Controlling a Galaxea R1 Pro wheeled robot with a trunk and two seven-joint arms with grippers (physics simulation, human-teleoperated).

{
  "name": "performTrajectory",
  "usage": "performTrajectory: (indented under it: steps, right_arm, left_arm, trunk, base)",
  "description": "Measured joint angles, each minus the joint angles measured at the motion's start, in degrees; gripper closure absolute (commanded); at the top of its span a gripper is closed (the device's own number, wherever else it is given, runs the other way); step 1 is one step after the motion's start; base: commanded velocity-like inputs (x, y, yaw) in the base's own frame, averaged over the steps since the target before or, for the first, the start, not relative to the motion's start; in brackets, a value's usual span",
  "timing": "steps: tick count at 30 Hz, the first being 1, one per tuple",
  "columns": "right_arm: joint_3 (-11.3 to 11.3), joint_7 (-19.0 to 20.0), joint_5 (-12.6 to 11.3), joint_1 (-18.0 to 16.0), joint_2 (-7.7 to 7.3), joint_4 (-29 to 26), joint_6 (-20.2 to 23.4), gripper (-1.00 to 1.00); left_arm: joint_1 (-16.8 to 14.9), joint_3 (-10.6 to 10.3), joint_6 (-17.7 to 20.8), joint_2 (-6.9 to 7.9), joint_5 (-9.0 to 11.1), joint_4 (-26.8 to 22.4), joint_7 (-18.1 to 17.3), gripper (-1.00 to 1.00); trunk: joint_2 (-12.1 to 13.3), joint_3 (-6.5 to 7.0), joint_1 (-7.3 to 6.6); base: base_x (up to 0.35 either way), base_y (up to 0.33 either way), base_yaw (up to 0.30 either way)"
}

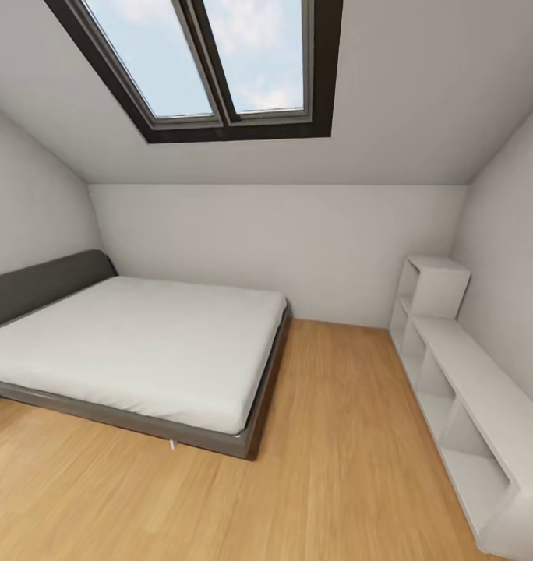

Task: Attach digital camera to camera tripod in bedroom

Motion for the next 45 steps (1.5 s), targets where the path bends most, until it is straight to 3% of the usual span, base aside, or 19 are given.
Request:
performTrajectory:
  steps: [37,45]
  right_arm:
    - [-0.03,-0.54,-0.08,0.0,-0.04,0.0,0.32,-1.0]
    - [0.02,-0.58,-0.02,0.0,0.0,0.0,0.45,-1.0]
  left_arm:
    - [-0.04,-0.19,0.0,-0.61,-0.16,0.08,0.32,-1.0]
    - [-0.03,-0.16,-0.02,-0.56,-0.1,0.08,0.32,-1.0]
  trunk:
    - [0.0,0.0,0.0]
    - [0.0,0.0,0.01]
  base:
    - [0.261,-0.153,0.003]
    - [0.232,-0.156,0.186]
